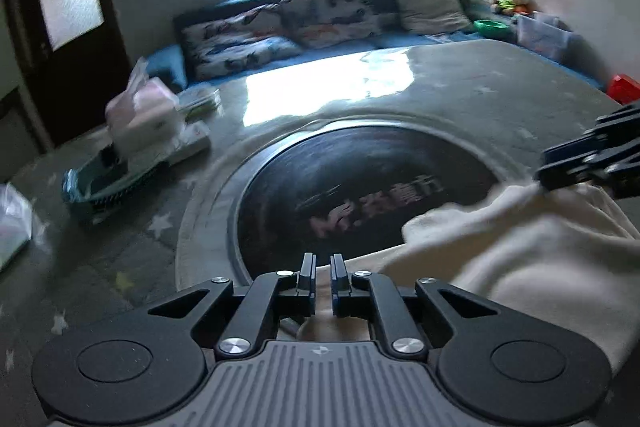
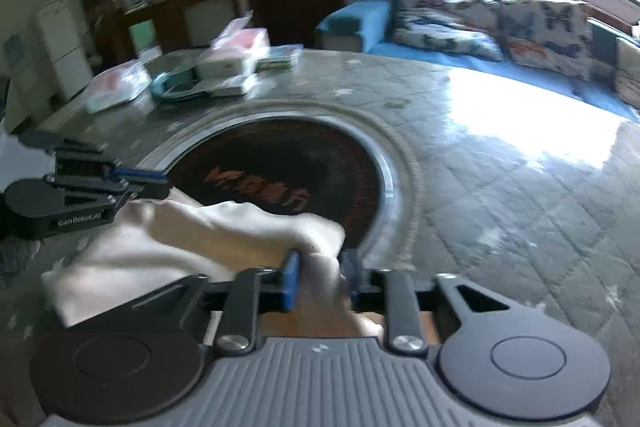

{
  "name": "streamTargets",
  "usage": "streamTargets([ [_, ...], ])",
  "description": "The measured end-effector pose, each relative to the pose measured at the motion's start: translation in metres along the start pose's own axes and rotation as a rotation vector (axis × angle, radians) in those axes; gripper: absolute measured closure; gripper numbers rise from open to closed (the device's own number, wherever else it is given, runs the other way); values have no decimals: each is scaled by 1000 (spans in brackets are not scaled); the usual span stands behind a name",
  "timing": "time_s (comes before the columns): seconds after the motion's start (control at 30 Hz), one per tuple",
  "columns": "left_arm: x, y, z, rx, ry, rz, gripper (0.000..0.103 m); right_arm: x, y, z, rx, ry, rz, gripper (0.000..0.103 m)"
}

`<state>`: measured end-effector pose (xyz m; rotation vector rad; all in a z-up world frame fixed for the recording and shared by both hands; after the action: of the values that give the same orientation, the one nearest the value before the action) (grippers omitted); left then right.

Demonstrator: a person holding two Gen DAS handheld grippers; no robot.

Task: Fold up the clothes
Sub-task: 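Lift the hem with both tools and fold it toward the collar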

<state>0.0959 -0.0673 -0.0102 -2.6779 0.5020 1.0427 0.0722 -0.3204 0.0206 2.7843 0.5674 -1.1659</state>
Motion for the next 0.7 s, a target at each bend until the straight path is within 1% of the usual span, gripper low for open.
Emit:
streamTargets([
  [0.07, -7, -4, -1, -27, 11, 6, 94, -11, 6, 0, 6, 19, 23, 76],
  [0.17, -28, 0, -4, -40, 41, 25, 94, -28, 10, 3, 11, 29, 24, 76],
  [0.27, -43, 16, -6, -22, 59, 90, 94, -42, 9, 8, -1, 26, 20, 76],
  [0.37, -45, 35, -3, 8, 47, 162, 93, -44, 4, 19, 2, 2, -23, 77],
  [0.5, -26, 49, -4, 27, 3, 160, 92, -26, 9, 26, 41, -24, -17, 77],
  [0.53, -20, 47, -4, 22, -10, 149, 92, -21, 12, 28, 49, -32, -8, 78],
  [0.57, -14, 45, -4, 18, -23, 139, 92, -17, 15, 30, 56, -40, 2, 82],
  [0.6, -10, 43, -4, 10, -30, 127, 92, -16, 16, 30, 54, -39, 9, 84],
  [0.7, 1, 34, -2, -26, -50, 122, 92, -20, 19, 25, 45, -22, 45, 84],
])
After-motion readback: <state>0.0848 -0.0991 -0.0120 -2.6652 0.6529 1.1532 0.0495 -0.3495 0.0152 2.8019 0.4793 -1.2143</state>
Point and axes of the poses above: each gripper's, at about its wrist camera, not at the fingertips, and x roughly the way its jaws point, y to its right, z to its underside, the point moved 5 cm from there along x, roughly the way its jaws point
